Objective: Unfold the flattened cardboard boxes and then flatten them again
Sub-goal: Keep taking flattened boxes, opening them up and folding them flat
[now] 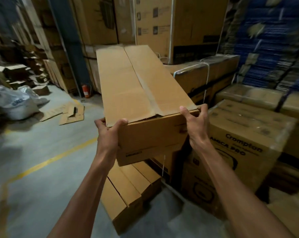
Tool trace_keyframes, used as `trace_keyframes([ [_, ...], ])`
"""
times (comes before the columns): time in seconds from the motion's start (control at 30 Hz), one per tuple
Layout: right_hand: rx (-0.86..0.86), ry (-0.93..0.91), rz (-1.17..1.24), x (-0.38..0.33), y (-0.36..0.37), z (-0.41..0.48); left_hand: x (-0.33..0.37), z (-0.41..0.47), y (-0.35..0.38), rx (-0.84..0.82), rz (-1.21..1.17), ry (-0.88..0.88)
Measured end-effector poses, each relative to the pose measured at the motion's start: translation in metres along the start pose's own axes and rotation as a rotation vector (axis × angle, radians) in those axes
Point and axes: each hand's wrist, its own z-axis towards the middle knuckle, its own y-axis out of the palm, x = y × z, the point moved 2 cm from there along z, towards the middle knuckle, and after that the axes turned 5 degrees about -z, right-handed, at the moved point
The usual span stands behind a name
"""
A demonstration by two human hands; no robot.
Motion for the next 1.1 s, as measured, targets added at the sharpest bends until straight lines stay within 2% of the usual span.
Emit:
trace_keyframes([
  [0.33, 0.257, -0.084, 0.082, -0.053, -0.133, -0.023, 0.066, -0.054, 0.079, -0.244, -0.011, 0.106],
  [0.7, 0.612, -0.012, 0.005, -0.037, -0.249, -0.036, 0.036, -0.071, 0.208, -0.637, -0.041, -0.019],
  [0.9, 0.78, 0.059, -0.071, -0.008, -0.264, -0.008, -0.001, -0.036, 0.273, -0.768, -0.02, -0.074],
  [1.1, 0.866, 0.132, -0.089, 0.027, -0.235, 0.058, -0.04, 0.043, 0.332, -0.873, 0.033, -0.12],
])
